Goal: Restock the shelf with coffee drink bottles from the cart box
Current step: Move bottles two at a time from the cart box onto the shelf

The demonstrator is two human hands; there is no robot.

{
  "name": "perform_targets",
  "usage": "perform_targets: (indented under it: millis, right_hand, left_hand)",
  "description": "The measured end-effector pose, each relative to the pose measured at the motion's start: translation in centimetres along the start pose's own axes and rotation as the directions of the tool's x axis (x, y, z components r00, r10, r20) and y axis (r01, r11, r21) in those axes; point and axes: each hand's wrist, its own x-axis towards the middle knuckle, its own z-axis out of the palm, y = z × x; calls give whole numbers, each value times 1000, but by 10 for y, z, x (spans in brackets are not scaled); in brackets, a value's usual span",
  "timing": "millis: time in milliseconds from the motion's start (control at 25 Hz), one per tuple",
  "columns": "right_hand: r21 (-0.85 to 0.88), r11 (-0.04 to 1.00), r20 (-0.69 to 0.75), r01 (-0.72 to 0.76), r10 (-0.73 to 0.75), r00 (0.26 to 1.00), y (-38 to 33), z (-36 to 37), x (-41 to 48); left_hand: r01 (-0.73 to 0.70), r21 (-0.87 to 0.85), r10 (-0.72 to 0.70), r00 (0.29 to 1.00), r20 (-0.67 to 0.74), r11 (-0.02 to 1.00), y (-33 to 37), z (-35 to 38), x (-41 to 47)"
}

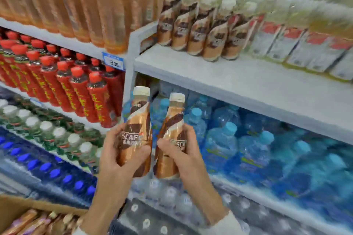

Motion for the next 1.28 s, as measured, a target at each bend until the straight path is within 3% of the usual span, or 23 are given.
perform_targets:
  millis: [280, 560, 840, 1080, 1280]
  right_hand:
    - [-24, 973, -292, 229, -226, 929, -76, -89, 2]
    - [-225, 877, -335, 426, -480, 811, -146, -129, 56]
    - [-277, 887, -314, 371, -448, 837, -150, -151, 105]
    - [-366, 882, -280, 297, -409, 869, -132, -166, 98]
    - [-470, 843, -411, 262, -472, 780, -119, -167, 85]
  left_hand:
    - [-135, -133, 168, 946, 278, 982, 43, 117, 34]
    - [-254, -104, 272, 826, 494, 961, 76, 196, 119]
    - [-225, 11, 184, 823, 537, 974, 56, 226, 163]
    - [-253, 49, 187, 822, 538, 966, 46, 218, 158]
    - [-283, 147, 205, 892, 403, 948, 46, 216, 149]
